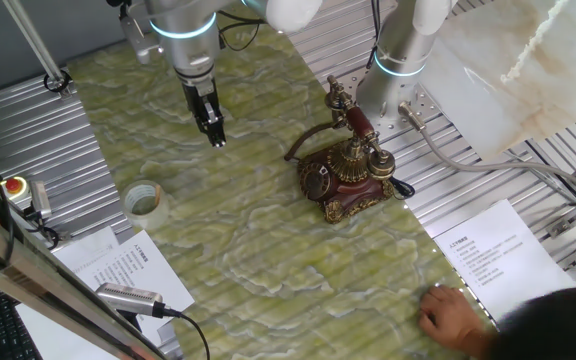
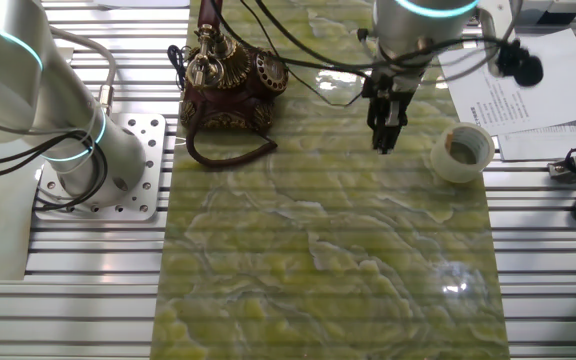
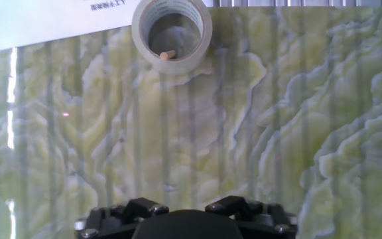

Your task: Dial a number on an old rotary phone

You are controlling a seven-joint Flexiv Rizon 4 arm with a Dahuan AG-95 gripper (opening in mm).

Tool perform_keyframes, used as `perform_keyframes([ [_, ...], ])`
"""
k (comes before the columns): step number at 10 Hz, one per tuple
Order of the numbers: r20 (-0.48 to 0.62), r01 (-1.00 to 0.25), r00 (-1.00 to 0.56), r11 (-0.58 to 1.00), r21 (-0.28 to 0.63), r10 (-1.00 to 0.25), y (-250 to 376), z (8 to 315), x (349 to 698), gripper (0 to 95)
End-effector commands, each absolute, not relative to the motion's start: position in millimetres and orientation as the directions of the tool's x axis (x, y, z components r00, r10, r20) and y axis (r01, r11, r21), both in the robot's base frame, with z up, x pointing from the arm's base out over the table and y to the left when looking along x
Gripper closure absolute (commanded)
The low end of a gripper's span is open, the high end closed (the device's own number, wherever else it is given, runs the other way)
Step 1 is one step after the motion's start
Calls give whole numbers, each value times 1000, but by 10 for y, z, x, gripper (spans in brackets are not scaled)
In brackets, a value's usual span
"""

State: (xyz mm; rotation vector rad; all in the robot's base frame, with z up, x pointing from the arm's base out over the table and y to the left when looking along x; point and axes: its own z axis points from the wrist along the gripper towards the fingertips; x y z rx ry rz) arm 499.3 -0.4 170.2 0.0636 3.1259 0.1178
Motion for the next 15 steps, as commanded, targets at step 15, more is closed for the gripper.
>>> perform_keyframes([
  [15, 6, 53, -999, 994, 98, 52, 0, 1700, 5000, 950],
])
